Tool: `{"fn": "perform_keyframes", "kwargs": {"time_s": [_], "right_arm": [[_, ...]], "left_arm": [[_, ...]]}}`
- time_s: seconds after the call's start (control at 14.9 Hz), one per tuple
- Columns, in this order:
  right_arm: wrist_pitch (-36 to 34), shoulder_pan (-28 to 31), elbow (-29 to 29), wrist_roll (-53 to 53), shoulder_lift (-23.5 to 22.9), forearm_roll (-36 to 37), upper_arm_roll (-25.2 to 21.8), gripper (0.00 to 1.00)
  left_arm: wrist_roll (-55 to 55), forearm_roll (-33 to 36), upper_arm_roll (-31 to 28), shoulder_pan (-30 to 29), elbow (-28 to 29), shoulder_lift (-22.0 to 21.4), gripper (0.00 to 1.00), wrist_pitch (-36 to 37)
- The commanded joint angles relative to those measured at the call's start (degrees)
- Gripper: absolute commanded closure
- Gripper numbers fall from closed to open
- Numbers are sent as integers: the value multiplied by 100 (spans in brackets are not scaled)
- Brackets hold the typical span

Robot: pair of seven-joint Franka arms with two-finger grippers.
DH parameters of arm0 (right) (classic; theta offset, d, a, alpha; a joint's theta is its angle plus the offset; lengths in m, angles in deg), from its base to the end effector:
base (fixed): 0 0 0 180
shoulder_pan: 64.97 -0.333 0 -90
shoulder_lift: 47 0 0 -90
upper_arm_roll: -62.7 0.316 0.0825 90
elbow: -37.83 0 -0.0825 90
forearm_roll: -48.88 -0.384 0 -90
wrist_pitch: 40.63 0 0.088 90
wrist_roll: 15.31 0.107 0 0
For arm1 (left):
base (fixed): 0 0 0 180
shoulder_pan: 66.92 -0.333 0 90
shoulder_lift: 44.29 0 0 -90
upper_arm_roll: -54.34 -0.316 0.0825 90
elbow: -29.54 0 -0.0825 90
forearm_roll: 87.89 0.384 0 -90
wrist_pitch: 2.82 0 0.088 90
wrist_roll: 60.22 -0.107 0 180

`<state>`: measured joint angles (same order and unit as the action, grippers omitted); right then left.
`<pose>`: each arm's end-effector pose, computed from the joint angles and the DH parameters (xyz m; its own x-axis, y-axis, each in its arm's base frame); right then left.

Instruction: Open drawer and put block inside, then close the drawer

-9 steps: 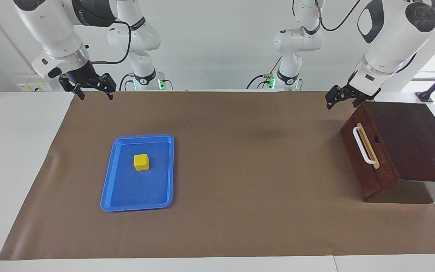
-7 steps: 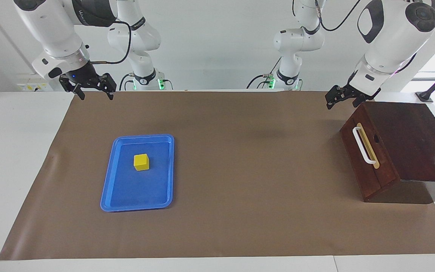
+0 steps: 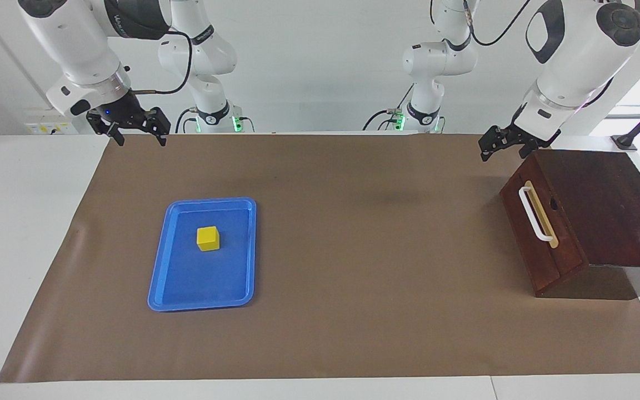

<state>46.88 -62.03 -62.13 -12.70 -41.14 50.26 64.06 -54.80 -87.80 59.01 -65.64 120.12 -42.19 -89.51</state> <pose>0.5136 -0.0163 0.5942 0.9908 -0.0743 -0.1135 -0.0712 -0.9970 0.0316 0.5549 -0.0568 0.5947 0.9945 -0.0089 -0.1039 -0.0098 -0.9999 -0.0084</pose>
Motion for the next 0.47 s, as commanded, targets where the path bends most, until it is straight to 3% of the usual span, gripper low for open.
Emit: {"fn": "perform_keyframes", "kwargs": {"time_s": [0.0,0.07,0.27,0.4], "right_arm": [[248,136,-137,2039,-146,-189,22,0],[388,232,-103,3034,-304,-574,13,0],[609,356,29,4437,-840,-1069,13,0],[881,584,73,5491,-1227,-1883,-13,0]], "left_arm": [[-76,-36,-116,126,511,-235,0,-776],[-111,-18,-116,126,713,-271,0,-1067],[-339,332,-107,144,1083,-210,0,-1797],[-340,735,-107,161,1434,-148,0,-2306]]}}
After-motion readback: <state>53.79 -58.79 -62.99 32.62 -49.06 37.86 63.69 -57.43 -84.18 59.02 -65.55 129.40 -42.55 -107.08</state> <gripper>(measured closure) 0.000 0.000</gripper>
